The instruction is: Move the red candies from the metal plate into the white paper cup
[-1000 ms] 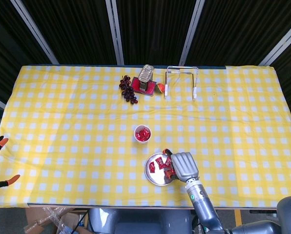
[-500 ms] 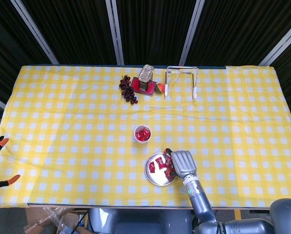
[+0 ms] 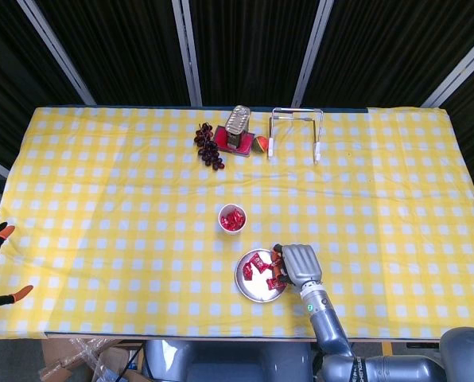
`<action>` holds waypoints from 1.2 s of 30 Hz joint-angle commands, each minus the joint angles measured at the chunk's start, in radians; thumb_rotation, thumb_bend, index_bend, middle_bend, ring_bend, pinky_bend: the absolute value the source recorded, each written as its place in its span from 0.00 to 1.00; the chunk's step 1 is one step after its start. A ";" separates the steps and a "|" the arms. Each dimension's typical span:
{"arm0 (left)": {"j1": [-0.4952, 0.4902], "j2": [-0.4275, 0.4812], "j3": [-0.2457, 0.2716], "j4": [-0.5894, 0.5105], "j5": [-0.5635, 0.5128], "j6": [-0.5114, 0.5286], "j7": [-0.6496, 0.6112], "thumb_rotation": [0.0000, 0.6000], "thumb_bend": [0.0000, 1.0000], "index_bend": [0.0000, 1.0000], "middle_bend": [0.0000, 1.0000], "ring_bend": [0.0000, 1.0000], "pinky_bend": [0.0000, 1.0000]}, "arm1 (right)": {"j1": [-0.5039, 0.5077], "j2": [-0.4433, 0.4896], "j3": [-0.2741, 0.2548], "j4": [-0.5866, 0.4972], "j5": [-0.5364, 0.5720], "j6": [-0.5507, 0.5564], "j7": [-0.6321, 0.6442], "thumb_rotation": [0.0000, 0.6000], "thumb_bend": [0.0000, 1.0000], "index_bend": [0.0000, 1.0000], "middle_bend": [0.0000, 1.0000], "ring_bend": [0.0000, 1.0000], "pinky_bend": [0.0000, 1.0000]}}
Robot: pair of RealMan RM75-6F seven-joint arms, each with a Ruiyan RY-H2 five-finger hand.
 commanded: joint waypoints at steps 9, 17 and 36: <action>0.002 -0.001 0.000 0.002 0.004 0.006 -0.001 1.00 0.05 0.00 0.00 0.00 0.00 | -0.016 0.026 0.024 -0.053 -0.041 0.011 0.022 1.00 0.56 0.54 0.70 0.88 0.92; 0.002 -0.002 0.000 0.002 0.003 0.005 0.000 1.00 0.05 0.00 0.00 0.00 0.00 | -0.012 0.086 0.092 -0.175 -0.107 0.045 0.044 1.00 0.56 0.55 0.70 0.88 0.92; -0.006 0.005 0.001 -0.005 -0.011 -0.020 -0.006 1.00 0.05 0.00 0.00 0.00 0.00 | 0.150 0.050 0.270 -0.106 0.018 -0.047 -0.009 1.00 0.56 0.55 0.70 0.88 0.92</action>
